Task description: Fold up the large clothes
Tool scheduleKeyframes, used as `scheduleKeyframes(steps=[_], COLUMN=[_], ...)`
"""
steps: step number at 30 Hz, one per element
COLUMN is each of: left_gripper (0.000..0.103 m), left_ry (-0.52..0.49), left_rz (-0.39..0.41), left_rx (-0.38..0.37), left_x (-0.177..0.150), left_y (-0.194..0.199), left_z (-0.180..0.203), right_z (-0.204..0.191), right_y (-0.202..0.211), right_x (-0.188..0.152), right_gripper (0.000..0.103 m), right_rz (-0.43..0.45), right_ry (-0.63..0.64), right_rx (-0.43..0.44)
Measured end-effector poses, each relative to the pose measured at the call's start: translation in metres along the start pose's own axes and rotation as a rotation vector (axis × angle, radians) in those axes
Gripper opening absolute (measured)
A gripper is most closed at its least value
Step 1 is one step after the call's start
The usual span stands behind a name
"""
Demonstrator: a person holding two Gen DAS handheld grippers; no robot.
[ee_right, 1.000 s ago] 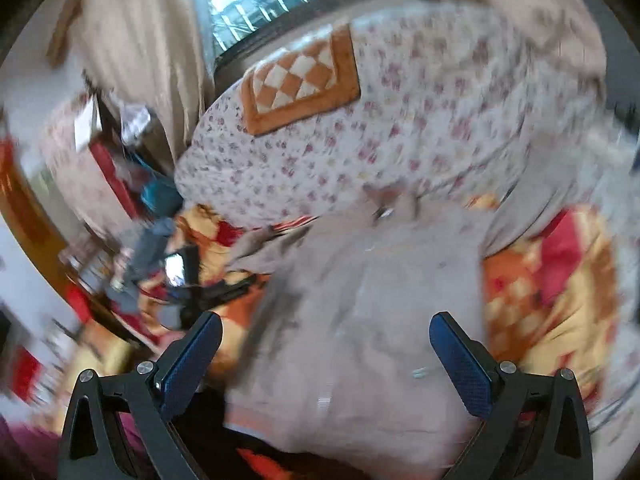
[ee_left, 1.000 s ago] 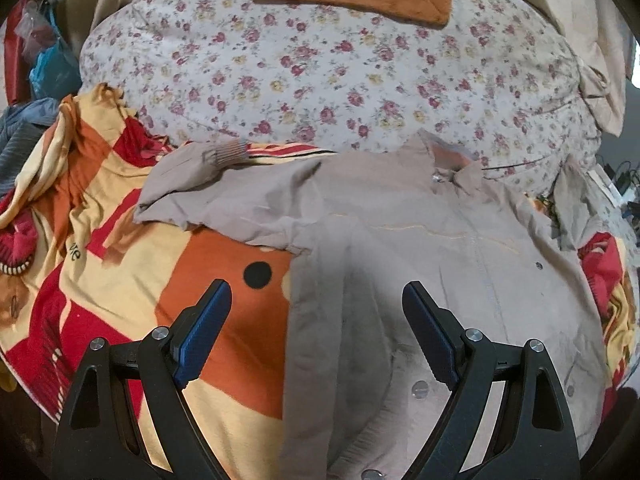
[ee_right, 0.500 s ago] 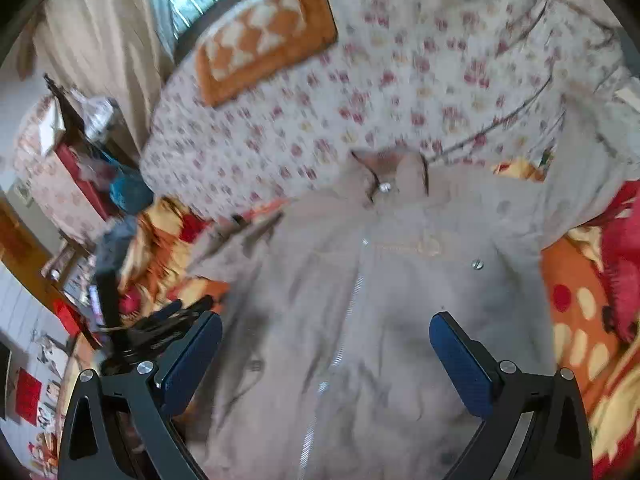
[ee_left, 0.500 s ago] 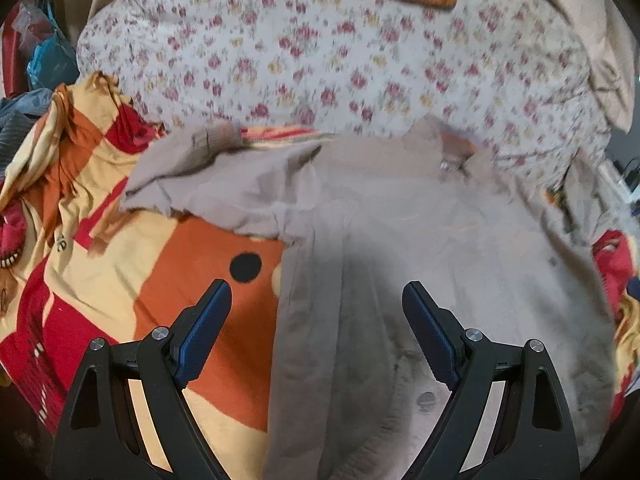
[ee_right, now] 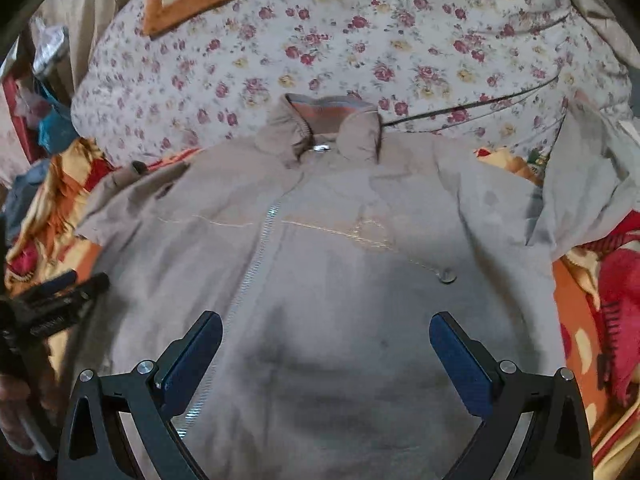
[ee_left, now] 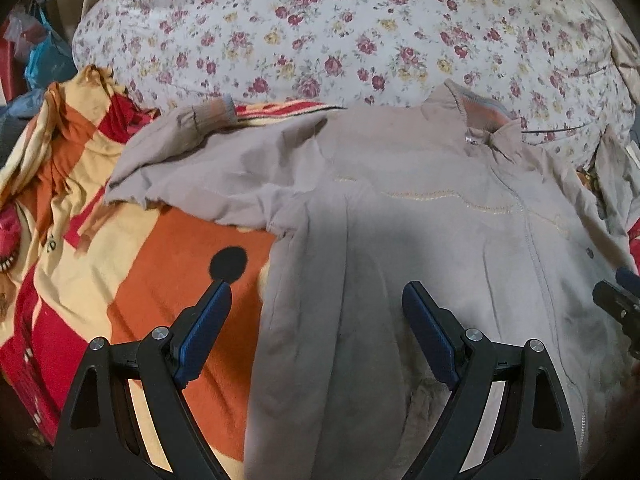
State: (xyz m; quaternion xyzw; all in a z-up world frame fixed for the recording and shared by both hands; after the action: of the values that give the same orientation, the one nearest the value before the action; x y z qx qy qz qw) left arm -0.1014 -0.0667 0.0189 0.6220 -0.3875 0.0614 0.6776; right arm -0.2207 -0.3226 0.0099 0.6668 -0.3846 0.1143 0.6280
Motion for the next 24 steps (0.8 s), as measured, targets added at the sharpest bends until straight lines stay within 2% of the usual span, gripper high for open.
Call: scheduleKeyframes(steps=[4, 12, 24], left_gripper=[0.088, 0.088, 0.087], left_ry=[-0.027, -0.001, 0.002], left_rz=[0.003, 0.008, 0.004], left_rx=[0.017, 0.031, 0.043], left_x=[0.000, -0.002, -0.005], left_y=[-0.001, 0.000, -0.003], left_z=[0.005, -0.001, -0.002], right_z=[0.002, 0.002, 0.000], right_y=[0.000, -0.006, -0.011], right_x=[0.002, -0.007, -0.012], right_gripper=[0.103, 0.103, 0.103], right_rz=[0.007, -0.029, -0.044], right_ry=[-0.010, -0.061, -0.040], right_rx=[-0.014, -0.014, -0.020])
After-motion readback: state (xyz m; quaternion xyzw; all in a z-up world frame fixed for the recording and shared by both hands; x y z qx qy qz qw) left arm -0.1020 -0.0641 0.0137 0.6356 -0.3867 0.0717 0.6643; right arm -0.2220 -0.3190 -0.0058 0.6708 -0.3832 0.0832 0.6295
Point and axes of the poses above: each gripper's, at about its wrist camera, not at the fingertips, and y roughly against the way its jaws point, z to its right, x to its top, the point moved 2 cm from there along -y, roughly the way its jaws point, and after that the axes turned 5 degrees about -y, right-handed, at the moved point
